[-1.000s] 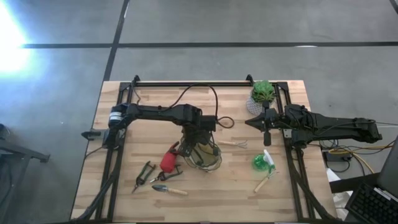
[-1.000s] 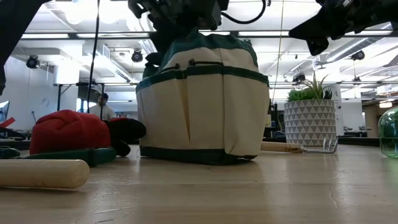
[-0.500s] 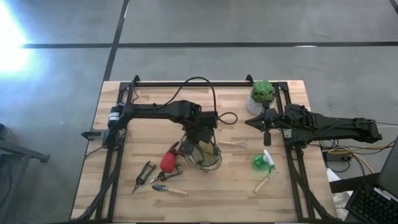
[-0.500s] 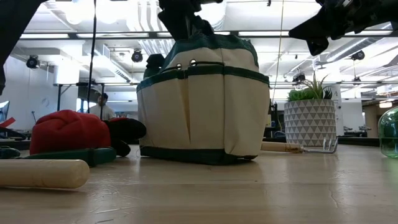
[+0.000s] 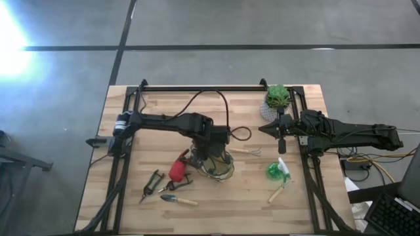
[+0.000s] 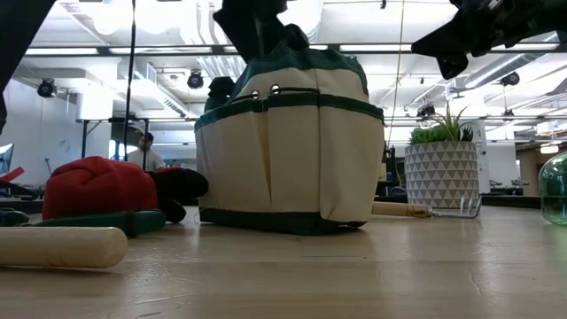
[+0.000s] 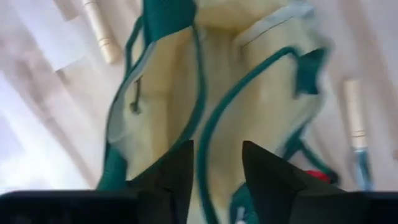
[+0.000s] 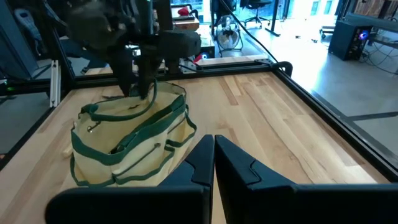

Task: Pick & Place Garden tools in Gardening bag
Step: Prepare the light brown gardening bag on the table

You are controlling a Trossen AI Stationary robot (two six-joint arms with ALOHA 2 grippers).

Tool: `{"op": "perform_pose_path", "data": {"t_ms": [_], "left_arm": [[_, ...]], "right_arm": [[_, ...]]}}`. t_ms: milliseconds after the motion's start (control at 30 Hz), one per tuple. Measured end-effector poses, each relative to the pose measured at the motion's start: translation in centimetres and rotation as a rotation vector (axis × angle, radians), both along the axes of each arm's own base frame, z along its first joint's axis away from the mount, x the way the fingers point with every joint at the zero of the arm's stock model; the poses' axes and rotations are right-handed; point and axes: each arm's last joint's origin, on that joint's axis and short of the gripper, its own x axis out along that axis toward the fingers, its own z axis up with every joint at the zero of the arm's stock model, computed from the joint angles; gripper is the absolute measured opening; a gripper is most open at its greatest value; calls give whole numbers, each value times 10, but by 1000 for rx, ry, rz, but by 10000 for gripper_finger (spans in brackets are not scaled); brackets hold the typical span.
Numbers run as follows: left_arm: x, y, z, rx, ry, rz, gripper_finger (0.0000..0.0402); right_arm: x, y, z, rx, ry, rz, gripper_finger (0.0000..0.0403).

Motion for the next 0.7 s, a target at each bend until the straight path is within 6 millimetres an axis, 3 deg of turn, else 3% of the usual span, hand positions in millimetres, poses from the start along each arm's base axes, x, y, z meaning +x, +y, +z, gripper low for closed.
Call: {"op": "perform_pose_path", "data": {"t_ms": [233,700], "left_arm": [[0,2,-10,45,20,10,162],[0,0,-29,34,58,2,147]], "right_arm": [[0,0,0,0,0,0,8],[0,0,0,0,0,0,8]]}}
